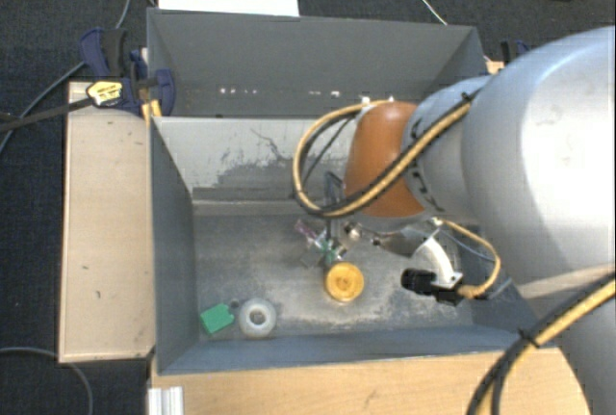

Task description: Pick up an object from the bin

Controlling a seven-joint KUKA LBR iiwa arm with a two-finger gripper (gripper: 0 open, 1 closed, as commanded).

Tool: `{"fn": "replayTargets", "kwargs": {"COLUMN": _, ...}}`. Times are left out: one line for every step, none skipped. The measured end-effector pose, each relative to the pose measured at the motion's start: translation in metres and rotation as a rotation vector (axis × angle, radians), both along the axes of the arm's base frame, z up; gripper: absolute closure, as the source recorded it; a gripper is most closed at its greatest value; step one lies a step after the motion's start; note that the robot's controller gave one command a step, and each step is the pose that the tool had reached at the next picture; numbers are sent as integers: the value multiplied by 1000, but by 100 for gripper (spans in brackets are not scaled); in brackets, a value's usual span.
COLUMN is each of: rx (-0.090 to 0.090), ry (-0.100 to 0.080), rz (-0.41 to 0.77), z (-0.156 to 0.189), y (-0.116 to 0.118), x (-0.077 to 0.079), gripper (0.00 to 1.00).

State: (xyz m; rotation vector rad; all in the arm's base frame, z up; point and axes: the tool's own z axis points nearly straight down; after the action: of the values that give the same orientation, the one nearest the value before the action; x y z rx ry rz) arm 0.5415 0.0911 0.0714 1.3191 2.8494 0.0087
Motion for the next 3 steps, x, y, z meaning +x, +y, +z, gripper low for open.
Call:
{"fn": "replayTargets", "kwargs": {"rx": -3, "ry": -9, "rz": 333, "z": -1, "y": 3, "x": 13, "gripper": 100}}
{"fn": "replayTargets", "kwargs": {"rx": -2, "ry": -10, "rz": 331, "z": -1, "y": 4, "x": 14, "gripper": 100}}
{"fn": "replayTargets", "kwargs": {"rx": -3, "ry": -14, "rz": 333, "z": 16, "y": 5, "x": 24, "gripper": 100}}
